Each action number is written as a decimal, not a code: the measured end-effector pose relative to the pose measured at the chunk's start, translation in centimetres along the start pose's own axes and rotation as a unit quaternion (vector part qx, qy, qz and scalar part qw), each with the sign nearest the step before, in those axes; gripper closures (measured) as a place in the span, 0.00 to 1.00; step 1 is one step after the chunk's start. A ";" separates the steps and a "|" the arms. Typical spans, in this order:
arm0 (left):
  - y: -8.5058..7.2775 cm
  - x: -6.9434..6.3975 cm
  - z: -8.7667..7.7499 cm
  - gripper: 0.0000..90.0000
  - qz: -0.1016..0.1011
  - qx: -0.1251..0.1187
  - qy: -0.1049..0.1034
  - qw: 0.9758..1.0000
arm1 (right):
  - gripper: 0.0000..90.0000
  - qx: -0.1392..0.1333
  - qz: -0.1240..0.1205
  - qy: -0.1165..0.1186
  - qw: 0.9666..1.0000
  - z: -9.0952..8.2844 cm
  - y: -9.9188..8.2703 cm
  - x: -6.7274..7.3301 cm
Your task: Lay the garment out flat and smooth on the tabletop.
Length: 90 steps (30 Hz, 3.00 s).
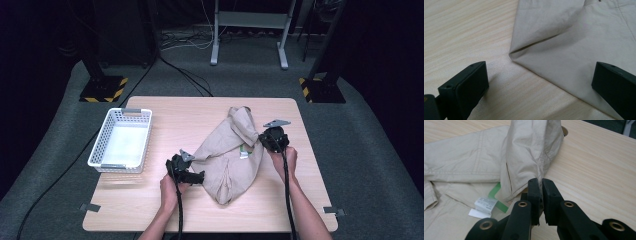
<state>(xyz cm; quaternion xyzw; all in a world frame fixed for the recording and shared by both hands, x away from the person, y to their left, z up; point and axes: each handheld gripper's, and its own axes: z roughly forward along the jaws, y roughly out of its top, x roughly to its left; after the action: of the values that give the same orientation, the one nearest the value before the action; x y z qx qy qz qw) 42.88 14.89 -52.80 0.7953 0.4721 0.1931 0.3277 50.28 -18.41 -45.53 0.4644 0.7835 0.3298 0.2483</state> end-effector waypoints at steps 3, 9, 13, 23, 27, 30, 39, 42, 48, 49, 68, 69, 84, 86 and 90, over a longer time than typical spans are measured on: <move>0.0 0.0 0.0 0.01 0.000 0.000 0.000 1.000 | 0.95 0.001 0.007 -0.002 1.000 0.0 -0.5 -0.5; 0.0 0.0 0.0 0.01 0.000 0.000 0.001 1.000 | 0.95 0.004 0.023 -0.008 1.000 0.0 -1.6 -1.5; 0.0 0.0 0.0 0.01 -0.001 0.000 0.001 1.000 | 0.95 0.012 0.034 -0.013 0.999 0.2 -2.6 -2.2; 0.0 0.0 0.0 0.01 -0.002 0.000 0.002 1.000 | 0.94 0.031 0.058 -0.021 0.998 0.9 -5.0 -3.6; 0.0 0.0 0.0 0.01 -0.002 0.000 0.002 1.000 | 0.90 0.035 0.065 -0.023 0.997 1.0 -5.6 -3.9; 0.0 0.0 0.0 0.01 -0.002 0.000 0.002 1.000 | 0.75 0.035 0.075 -0.022 0.996 0.9 -5.9 -4.1; 0.0 -0.1 0.0 0.01 -0.001 -0.001 0.002 1.000 | 0.23 0.029 0.090 0.000 0.996 0.8 -6.4 -3.6; 0.0 -0.1 0.0 0.01 0.000 -0.001 0.002 1.000 | 0.12 0.028 0.092 0.010 0.995 0.9 -6.8 -3.4; 0.0 -0.3 -0.1 0.01 0.007 -0.004 0.013 1.000 | 0.04 0.028 0.081 0.018 0.996 1.2 -7.6 -2.6; 0.0 -0.4 -0.1 0.01 0.009 -0.005 0.015 1.000 | 0.04 0.031 0.079 0.019 0.996 1.3 -7.7 -2.5; 1.0 -0.6 -1.2 0.00 0.025 -0.033 0.004 0.999 | 0.00 0.023 0.051 0.008 0.998 1.9 -8.2 -1.4; 1.3 -0.7 -1.2 0.00 0.027 -0.035 0.004 0.999 | 0.00 0.024 0.050 0.009 0.998 1.8 -8.2 -1.4; 4.1 -1.7 0.7 0.00 0.037 -0.034 -0.005 0.999 | 0.00 0.023 0.043 0.014 0.999 1.8 -8.2 -1.3; 4.5 -1.7 0.9 0.00 0.039 -0.034 -0.004 0.999 | 0.00 0.023 0.043 0.014 0.999 1.8 -8.2 -1.2; 5.1 -1.7 1.3 0.00 0.038 -0.034 -0.006 0.999 | 0.00 0.023 0.043 0.015 0.999 1.8 -8.2 -1.2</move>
<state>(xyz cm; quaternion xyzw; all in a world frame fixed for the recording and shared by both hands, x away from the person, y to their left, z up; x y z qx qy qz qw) 46.04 11.19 -50.12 0.8020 0.4327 0.2168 0.3500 47.45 -21.90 -52.77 0.4982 0.7738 0.3289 0.2118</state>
